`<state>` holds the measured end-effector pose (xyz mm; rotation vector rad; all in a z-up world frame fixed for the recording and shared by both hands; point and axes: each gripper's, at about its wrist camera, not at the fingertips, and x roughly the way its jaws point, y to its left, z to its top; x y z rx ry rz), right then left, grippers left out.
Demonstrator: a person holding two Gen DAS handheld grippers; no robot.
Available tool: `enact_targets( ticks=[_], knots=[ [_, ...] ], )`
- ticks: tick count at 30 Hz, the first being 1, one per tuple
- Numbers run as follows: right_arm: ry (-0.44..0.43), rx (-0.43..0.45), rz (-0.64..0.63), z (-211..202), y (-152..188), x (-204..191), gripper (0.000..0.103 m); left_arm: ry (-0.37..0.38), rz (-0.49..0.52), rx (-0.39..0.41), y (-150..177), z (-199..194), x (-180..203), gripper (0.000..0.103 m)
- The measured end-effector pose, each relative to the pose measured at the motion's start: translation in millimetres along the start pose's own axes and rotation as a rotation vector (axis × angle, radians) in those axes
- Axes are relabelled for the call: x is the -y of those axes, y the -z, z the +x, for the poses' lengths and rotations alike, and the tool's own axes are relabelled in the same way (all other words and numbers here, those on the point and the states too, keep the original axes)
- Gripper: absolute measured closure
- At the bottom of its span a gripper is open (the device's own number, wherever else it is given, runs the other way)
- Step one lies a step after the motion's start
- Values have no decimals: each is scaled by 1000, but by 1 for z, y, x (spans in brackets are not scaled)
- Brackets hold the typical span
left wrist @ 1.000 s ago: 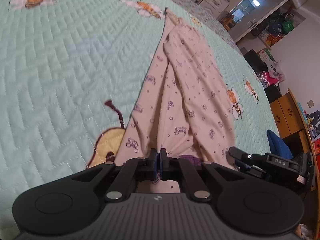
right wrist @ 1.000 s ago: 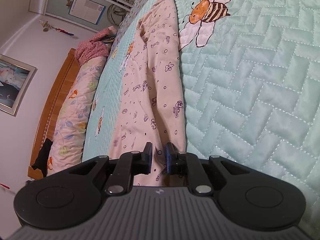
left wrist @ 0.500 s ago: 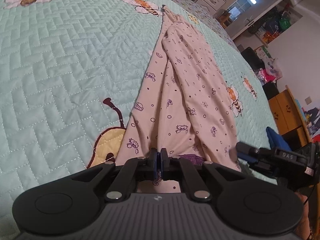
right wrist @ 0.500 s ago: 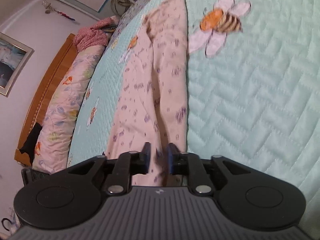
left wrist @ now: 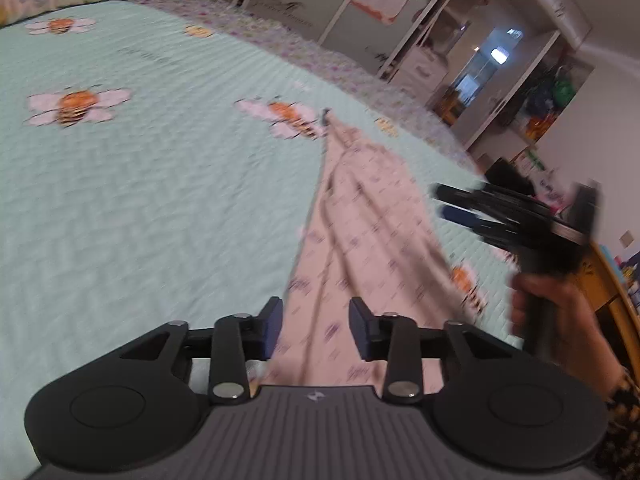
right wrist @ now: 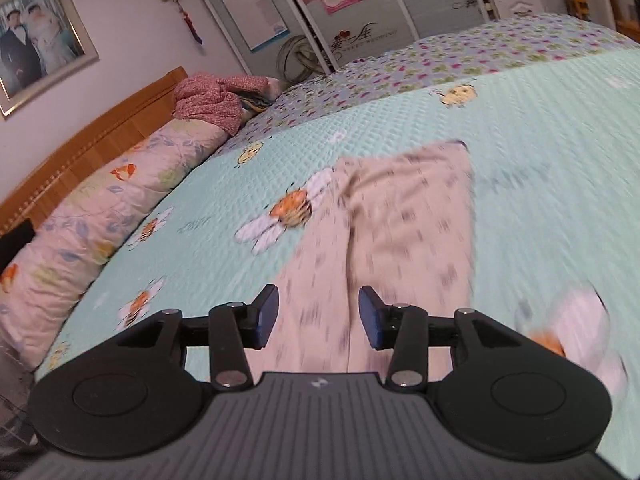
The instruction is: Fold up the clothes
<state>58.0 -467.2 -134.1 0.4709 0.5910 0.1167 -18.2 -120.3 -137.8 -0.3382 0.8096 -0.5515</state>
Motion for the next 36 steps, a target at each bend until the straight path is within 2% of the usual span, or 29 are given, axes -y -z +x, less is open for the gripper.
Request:
enact_targets(
  ticks=[4, 7, 9, 12, 13, 14, 15, 18, 22, 24, 27, 29, 31, 33, 36],
  knots=[
    [37, -27, -13, 44, -19, 6, 57, 55, -54, -12, -11, 35, 9, 60],
    [16, -65, -17, 62, -21, 7, 61, 84, -90, -6, -18, 54, 16, 58],
    [6, -95, -61, 72, -19, 2, 78, 96, -98, 11, -23, 63, 19, 58],
    [24, -116, -105, 83, -16, -6, 80, 94, -96, 57, -27, 70, 19, 51],
    [23, -111, -99, 83, -16, -6, 84, 92, -100, 66, -27, 72, 16, 49],
    [20, -102, -91, 82, -17, -5, 98, 90, -107, 66, -25, 74, 12, 47],
    [8, -77, -71, 76, -17, -2, 101, 86, -116, 60, -23, 76, 8, 47],
    [-64, 10, 22, 52, -15, 10, 102, 70, -153, 32, -20, 81, -7, 47],
    [-134, 91, 101, 33, -6, 26, 102, 28, -146, 33, -26, 81, -12, 47],
    [-156, 67, 101, 45, 1, 30, 102, 8, -111, 23, -34, 82, -7, 47],
    [-184, 63, 69, 58, 8, 31, 99, 2, -19, 15, -64, 94, 11, 45],
    [-217, 80, 76, 62, 12, 34, 96, -7, 73, 16, -93, 111, 31, 43],
    [-234, 93, 79, 64, 16, 36, 91, 8, 141, 4, -121, 139, 52, 35],
    [-241, 99, 68, 64, 19, 36, 84, 18, 202, -23, -148, 172, 73, 35],
    [-251, 107, 3, 61, 18, 28, 78, -45, 267, -89, -179, 232, 94, 35]
  ],
)
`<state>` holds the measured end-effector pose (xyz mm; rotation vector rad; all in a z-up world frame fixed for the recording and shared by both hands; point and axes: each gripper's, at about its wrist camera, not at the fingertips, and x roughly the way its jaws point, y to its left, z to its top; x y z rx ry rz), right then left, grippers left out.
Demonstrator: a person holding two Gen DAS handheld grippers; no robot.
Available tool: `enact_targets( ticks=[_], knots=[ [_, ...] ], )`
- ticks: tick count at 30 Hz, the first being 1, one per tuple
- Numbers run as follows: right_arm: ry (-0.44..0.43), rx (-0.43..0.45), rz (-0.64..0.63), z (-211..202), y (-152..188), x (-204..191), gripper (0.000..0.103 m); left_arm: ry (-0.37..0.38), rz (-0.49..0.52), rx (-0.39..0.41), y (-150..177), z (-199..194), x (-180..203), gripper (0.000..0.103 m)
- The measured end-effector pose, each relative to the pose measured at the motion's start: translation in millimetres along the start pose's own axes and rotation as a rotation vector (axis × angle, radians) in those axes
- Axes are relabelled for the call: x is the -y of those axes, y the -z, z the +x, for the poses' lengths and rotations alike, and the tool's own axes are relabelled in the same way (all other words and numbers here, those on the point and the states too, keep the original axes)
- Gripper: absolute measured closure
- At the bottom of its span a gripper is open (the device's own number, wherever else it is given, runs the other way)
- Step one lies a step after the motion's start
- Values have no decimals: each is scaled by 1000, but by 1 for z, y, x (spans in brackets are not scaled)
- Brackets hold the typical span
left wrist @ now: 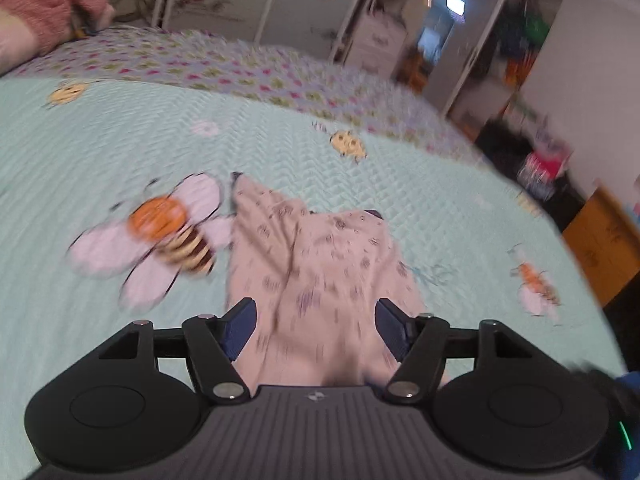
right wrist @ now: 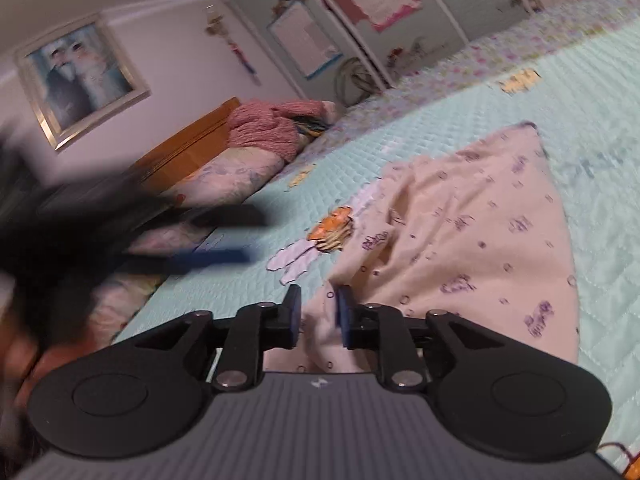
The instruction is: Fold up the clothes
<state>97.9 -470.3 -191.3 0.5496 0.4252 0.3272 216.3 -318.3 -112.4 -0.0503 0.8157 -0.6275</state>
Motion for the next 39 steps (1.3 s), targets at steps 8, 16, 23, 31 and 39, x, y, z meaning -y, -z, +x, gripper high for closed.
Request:
enact_targets(
  ticks=[8, 16, 23, 31, 39],
  knots=[
    [10, -17, -15, -3, 0, 1, 78, -215, 104, -180, -35, 80, 12, 58],
    [49, -75, 10, -9, -5, -6, 78, -328, 323, -157, -51, 89, 50, 102],
    [-51, -127, 109, -14, -11, 6, 102, -298, 365, -97, -78, 93, 72, 102],
    [-192, -131, 308, -20, -18, 44, 102, -230, 279, -116, -75, 116, 63, 85],
    [-170, -142, 377, -27, -25, 62, 101, -279, 141, 44, -66, 68, 43, 46]
  ],
)
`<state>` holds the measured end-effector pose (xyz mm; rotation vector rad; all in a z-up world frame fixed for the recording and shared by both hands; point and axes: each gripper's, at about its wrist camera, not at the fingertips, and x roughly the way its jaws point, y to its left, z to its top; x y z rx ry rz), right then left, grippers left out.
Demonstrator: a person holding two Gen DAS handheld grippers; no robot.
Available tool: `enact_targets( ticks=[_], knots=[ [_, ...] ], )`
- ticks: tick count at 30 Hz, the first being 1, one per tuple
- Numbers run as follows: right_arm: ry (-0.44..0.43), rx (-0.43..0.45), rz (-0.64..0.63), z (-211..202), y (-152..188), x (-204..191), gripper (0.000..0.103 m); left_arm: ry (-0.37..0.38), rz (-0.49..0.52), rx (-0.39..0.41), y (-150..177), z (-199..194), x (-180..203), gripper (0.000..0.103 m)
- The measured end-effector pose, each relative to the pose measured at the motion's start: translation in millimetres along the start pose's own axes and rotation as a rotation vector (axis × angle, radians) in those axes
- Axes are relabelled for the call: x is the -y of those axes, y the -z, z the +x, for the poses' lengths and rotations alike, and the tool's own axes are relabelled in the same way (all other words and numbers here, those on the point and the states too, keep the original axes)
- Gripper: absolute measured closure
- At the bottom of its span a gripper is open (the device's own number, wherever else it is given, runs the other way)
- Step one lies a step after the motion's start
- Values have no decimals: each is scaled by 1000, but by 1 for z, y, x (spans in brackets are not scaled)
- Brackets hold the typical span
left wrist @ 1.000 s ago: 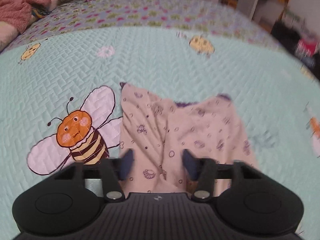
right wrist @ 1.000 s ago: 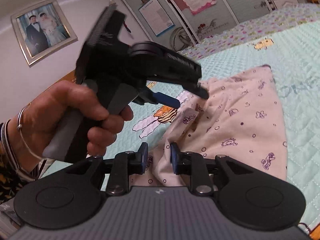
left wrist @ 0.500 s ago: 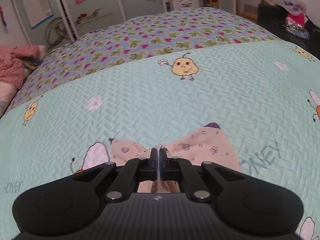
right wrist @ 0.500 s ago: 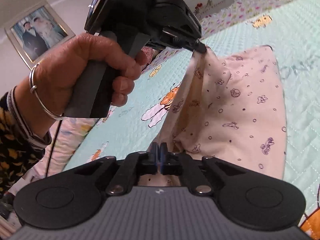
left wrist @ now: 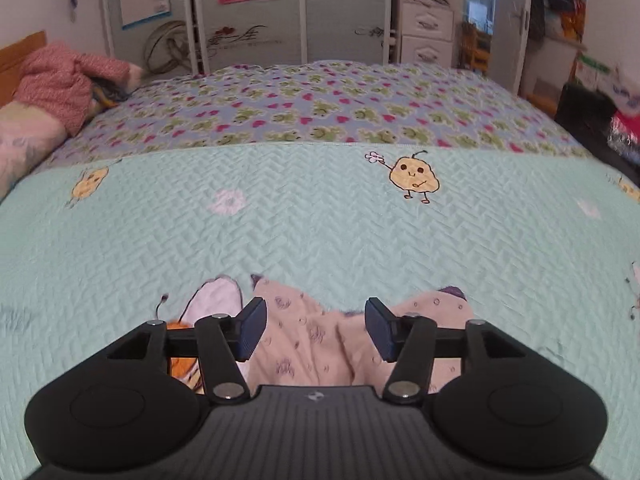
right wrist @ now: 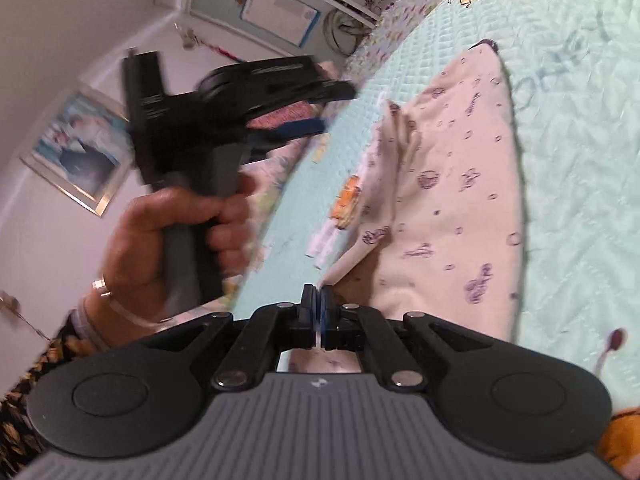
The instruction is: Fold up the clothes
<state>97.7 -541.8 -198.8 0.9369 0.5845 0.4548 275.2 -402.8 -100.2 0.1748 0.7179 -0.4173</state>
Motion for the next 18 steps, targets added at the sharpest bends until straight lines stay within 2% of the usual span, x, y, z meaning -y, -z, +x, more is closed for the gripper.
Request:
enact_targets(
  ticks=[2, 4, 6, 8, 10, 13, 16, 18],
  knots=[
    [26, -11, -15, -1, -1, -1, 101, 64, 12, -15, 10, -9, 2, 46],
    [60, -28, -40, 0, -3, -2, 101, 118, 67, -25, 25, -12, 11, 43],
    [139, -53, -89, 4, -1, -2, 99, 104, 149, -75, 45, 2, 24, 41],
    [204, -77, -121, 10, 2, 1, 103, 26, 201, -145, 65, 24, 29, 39],
    [192, -75, -104, 12, 1, 7, 103, 21, 171, -111, 72, 27, 21, 28],
    [177, -78, -89, 10, -2, 12, 103, 67, 89, -100, 70, 21, 4, 28],
    [169, -76, -81, 10, -3, 14, 102, 87, -34, -31, 66, -2, -17, 28],
    [162, -68, -75, 7, -4, 14, 98, 100, -131, 16, 64, -21, -33, 28]
  ],
)
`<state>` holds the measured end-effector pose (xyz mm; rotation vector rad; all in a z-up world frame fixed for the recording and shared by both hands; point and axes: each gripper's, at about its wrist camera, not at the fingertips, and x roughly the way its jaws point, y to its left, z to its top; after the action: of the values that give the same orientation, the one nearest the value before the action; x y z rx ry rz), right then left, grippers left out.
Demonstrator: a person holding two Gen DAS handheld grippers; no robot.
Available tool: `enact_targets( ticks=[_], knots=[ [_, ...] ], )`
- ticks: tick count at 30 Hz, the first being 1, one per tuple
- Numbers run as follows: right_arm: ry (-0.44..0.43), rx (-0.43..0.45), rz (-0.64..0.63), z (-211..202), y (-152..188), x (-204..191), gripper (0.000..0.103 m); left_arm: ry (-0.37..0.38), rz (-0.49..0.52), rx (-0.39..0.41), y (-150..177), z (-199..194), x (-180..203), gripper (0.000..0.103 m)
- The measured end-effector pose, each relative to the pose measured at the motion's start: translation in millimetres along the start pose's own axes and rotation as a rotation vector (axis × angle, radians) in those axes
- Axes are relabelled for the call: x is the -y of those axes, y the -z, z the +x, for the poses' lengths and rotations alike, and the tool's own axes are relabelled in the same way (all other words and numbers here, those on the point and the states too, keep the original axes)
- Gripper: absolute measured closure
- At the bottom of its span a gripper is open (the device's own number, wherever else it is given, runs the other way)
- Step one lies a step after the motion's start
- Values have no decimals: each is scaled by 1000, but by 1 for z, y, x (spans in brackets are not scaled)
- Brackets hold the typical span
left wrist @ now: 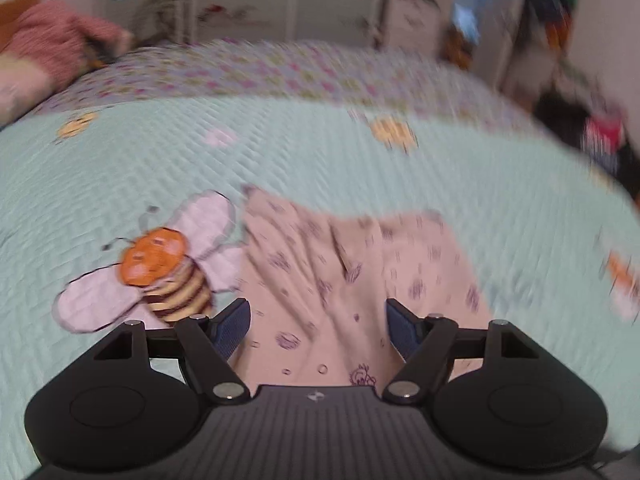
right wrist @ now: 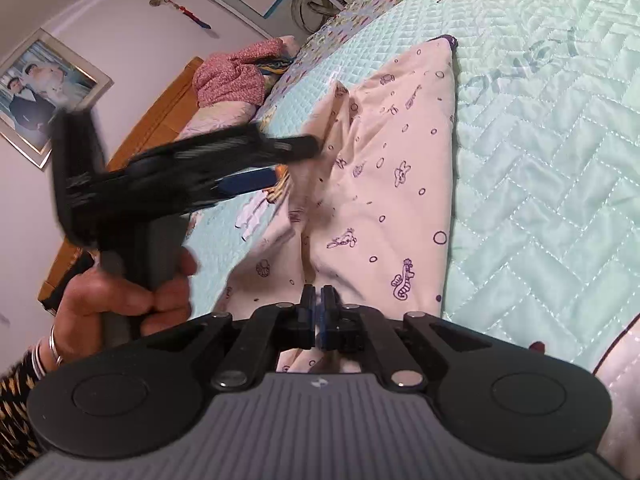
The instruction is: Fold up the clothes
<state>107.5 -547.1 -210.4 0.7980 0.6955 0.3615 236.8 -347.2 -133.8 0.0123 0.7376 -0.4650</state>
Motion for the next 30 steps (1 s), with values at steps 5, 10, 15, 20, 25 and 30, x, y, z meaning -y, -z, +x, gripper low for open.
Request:
enact_targets(
  ticks=[5, 10, 15, 20, 25, 30],
  knots=[
    [-24, 111, 47, -22, -5, 5, 83, 24, -156, 32, 17, -35, -22, 27],
    [-186, 144, 92, -12, -3, 8, 78, 14, -62, -124, 48, -9, -14, 30],
    [-102, 92, 157, 11, 7, 29, 88, -8, -231, -28, 29, -13, -44, 29],
    [-134, 104, 173, 11, 10, 37, 87, -71, -191, -12, -2, 16, -61, 31],
    [-137, 107, 169, 1, 18, 36, 87, -62, -63, -93, 1, 43, -48, 45],
    [-136, 111, 164, -1, 14, 36, 87, -42, -32, -91, 5, 28, -57, 101]
  ],
)
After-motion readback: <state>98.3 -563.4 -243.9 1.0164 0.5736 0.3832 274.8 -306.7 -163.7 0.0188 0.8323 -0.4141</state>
